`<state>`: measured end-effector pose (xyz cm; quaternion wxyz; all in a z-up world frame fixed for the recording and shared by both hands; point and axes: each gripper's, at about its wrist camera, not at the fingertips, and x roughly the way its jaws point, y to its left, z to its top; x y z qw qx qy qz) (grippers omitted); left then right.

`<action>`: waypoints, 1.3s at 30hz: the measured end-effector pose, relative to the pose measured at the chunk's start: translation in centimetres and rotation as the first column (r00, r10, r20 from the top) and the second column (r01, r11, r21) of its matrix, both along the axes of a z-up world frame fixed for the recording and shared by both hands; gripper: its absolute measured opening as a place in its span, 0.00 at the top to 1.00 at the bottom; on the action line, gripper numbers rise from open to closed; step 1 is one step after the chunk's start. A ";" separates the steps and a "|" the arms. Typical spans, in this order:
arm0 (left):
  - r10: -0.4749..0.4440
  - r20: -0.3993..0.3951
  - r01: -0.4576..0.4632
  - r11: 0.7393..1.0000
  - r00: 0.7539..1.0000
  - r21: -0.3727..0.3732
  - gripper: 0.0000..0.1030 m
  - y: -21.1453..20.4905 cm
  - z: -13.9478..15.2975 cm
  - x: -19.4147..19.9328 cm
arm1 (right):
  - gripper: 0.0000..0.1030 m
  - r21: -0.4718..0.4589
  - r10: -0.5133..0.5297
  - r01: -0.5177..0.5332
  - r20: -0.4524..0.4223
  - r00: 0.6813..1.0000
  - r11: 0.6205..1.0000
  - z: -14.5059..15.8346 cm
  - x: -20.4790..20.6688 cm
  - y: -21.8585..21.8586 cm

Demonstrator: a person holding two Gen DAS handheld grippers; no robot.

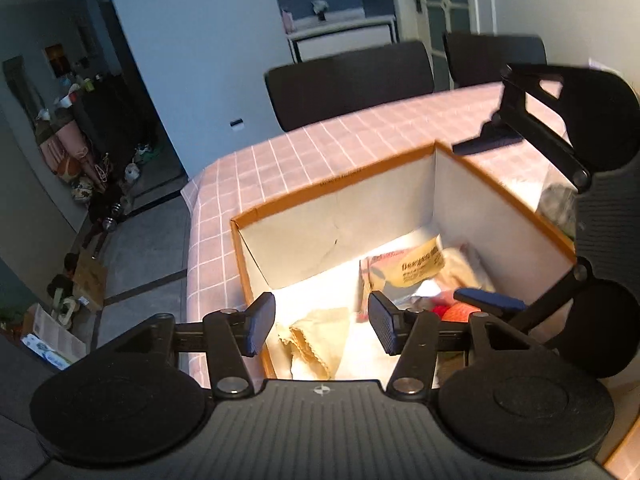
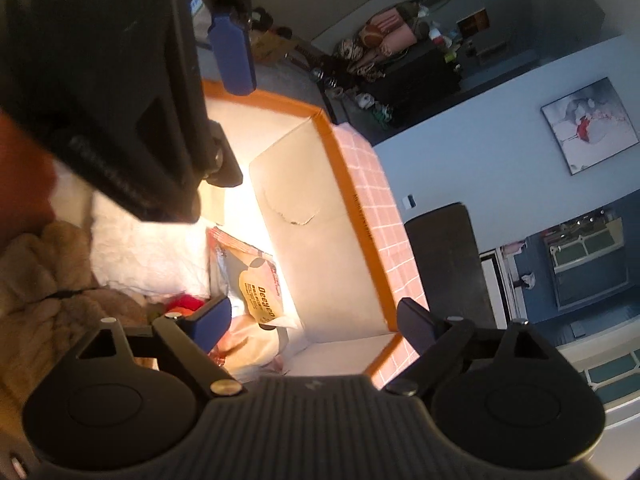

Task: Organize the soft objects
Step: 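Carry cloth and wrapper over the orange box and open both tools to drop them, then withdraw both tools from the box back over the table items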

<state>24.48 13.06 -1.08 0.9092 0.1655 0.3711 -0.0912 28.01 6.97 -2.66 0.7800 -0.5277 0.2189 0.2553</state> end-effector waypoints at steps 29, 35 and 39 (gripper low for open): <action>0.137 0.451 0.080 0.900 0.882 -0.429 0.41 -7.0 5.0 -15.4 | 0.13 0.690 -0.148 -0.001 0.156 0.977 0.724 3.5 -17.7 -19.4; 0.129 0.455 0.115 0.875 0.881 -0.471 0.43 -10.2 3.0 -16.8 | 0.13 0.751 -0.331 0.168 0.072 0.941 0.639 1.0 -18.8 -24.9; 0.089 0.423 0.152 0.852 0.902 -0.502 0.46 -12.7 1.6 -16.4 | 0.13 0.749 -0.427 0.268 0.022 0.904 0.606 -0.9 -18.7 -28.0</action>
